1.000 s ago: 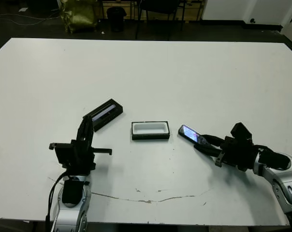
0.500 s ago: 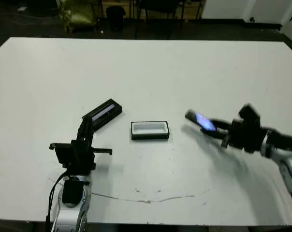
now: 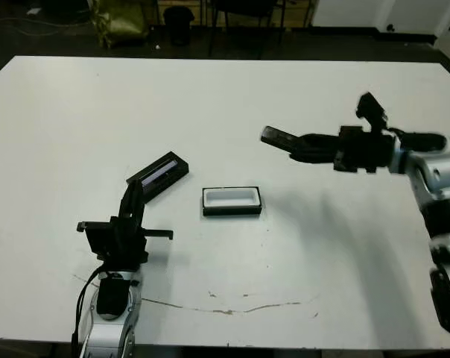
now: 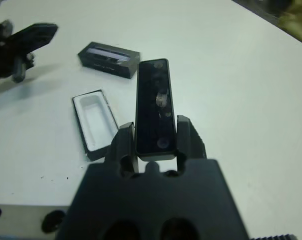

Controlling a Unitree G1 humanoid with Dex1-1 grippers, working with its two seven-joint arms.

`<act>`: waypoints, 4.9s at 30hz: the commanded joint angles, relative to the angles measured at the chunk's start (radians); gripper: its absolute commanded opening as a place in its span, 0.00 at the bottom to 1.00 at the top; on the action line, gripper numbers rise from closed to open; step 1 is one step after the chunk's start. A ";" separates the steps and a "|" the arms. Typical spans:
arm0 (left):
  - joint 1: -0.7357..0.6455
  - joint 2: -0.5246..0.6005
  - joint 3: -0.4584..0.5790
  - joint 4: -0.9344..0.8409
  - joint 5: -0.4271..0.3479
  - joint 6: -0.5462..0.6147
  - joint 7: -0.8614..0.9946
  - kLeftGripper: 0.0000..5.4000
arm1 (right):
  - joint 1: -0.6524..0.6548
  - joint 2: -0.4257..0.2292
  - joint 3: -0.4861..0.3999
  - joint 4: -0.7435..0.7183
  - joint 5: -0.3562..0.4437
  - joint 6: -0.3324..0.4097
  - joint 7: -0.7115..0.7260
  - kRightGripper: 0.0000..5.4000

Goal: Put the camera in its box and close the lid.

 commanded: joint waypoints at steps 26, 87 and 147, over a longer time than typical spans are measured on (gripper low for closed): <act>0.007 0.000 -0.002 0.004 -0.003 0.016 -0.006 0.00 | -0.162 0.180 0.102 0.246 -0.194 -0.166 0.270 0.09; 0.033 -0.018 -0.007 -0.016 0.013 0.046 0.013 0.00 | -0.113 0.236 0.193 0.222 -0.325 -0.127 0.163 0.09; 0.041 -0.023 -0.014 -0.022 0.017 0.049 0.024 0.00 | -0.171 0.275 0.201 0.336 -0.352 -0.179 0.200 0.84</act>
